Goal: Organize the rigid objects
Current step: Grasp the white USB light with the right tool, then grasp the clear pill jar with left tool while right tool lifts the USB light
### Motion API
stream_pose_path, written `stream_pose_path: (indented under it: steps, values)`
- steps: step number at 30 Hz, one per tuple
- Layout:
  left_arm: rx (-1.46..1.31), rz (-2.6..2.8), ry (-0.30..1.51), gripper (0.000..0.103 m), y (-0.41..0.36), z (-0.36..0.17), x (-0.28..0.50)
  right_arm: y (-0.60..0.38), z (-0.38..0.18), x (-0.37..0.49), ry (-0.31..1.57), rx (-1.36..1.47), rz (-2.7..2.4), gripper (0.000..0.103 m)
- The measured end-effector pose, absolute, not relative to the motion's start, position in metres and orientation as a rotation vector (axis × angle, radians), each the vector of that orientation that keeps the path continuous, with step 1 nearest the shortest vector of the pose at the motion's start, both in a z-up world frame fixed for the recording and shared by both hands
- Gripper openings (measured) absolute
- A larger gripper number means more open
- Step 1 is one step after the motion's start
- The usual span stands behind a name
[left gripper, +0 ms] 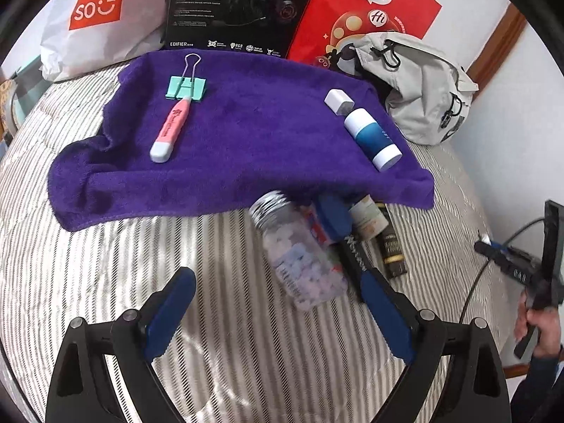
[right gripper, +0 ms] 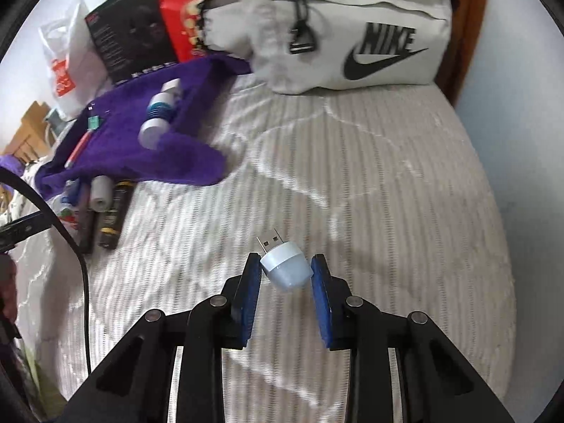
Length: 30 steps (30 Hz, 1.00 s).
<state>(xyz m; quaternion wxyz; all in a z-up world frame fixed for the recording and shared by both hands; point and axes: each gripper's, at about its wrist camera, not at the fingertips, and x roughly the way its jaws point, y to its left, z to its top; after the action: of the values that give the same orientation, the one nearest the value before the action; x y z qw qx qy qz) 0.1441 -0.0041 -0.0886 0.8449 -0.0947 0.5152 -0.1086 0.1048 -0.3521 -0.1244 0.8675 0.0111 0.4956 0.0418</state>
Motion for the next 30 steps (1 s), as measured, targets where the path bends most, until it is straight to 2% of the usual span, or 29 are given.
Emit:
stream_pose_path:
  steps: [7,12,18,24,26,28,30]
  values:
    - [-0.026,-0.141,1.137,0.096,-0.028,-0.103,0.162,-0.334,-0.129,0.098,1.043,0.011,0.116,0.029]
    - [0.002,-0.09,1.13,0.097,-0.014,-0.106,0.151,-0.332,-0.129,0.092,1.05,0.033,0.146,0.029]
    - [0.087,-0.092,1.128,0.094,-0.032,-0.115,0.157,-0.319,-0.128,0.093,1.056,0.046,0.186,0.029]
    - [0.081,-0.113,1.08,0.077,-0.035,-0.113,0.159,-0.305,-0.128,0.093,1.067,0.036,0.21,0.029]
    - [0.086,-0.129,1.061,0.052,-0.035,-0.11,0.157,-0.302,-0.126,0.092,1.067,0.034,0.219,0.029]
    - [0.089,-0.158,1.063,0.039,-0.036,-0.107,0.155,-0.299,-0.125,0.093,1.065,0.033,0.223,0.029]
    - [0.083,-0.172,1.073,0.039,-0.033,-0.105,0.153,-0.295,-0.124,0.093,1.064,0.032,0.229,0.029]
